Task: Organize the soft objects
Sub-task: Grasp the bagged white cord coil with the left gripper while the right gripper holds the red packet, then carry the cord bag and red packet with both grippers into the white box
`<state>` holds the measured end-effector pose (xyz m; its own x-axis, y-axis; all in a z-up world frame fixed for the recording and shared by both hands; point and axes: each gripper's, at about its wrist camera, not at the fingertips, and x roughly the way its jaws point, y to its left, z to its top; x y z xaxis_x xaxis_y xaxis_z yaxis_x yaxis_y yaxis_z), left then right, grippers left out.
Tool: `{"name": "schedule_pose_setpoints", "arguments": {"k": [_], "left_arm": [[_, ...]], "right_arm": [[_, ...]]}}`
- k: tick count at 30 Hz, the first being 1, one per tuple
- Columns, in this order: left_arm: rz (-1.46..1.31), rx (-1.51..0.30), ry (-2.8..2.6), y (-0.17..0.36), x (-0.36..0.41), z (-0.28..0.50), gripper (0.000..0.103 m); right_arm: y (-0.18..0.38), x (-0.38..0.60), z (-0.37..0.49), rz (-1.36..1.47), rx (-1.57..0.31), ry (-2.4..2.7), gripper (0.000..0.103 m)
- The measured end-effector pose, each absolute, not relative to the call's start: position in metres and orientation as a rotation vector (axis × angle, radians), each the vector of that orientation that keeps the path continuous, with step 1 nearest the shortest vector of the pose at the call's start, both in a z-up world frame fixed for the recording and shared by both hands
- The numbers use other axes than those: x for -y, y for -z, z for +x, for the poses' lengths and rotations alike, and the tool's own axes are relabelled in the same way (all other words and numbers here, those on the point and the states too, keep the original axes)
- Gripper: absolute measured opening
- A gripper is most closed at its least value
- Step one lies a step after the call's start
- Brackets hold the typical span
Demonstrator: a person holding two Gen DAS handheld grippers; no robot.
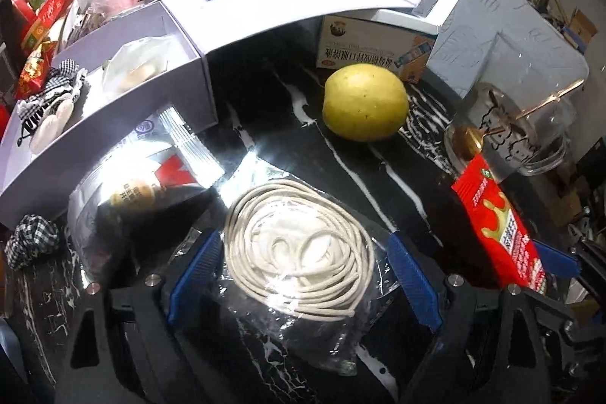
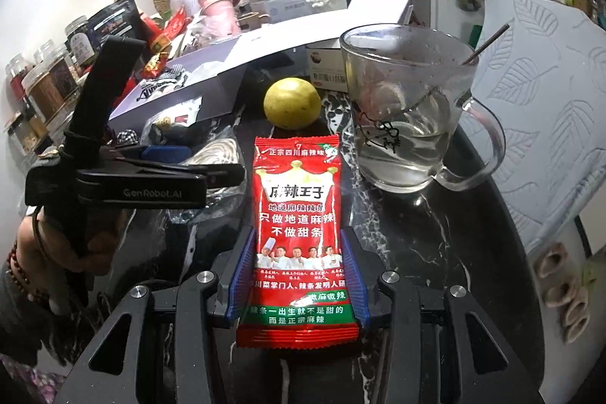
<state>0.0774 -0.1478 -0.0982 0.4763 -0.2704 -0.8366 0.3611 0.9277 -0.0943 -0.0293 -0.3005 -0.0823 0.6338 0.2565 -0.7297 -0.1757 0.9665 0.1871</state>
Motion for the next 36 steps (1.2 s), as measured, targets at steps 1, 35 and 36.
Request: {"name": "schedule_pose_setpoints", "arguments": {"k": [1, 35, 36], "left_arm": [[0.113, -1.008, 0.386, 0.098, 0.149, 0.076, 0.090], [0.043, -0.738, 0.373, 0.022, 0.086, -0.012, 0.039], [0.039, -0.724, 0.362, 0.018, 0.082, -0.014, 0.039]], "right_arm": [[0.083, 0.300, -0.029, 0.106, -0.854, -0.249, 0.044], [0.065, 0.261, -0.040, 0.075, -0.803, -0.360, 0.044], [0.063, 0.258, -0.039, 0.071, -0.796, -0.369, 0.044]]}}
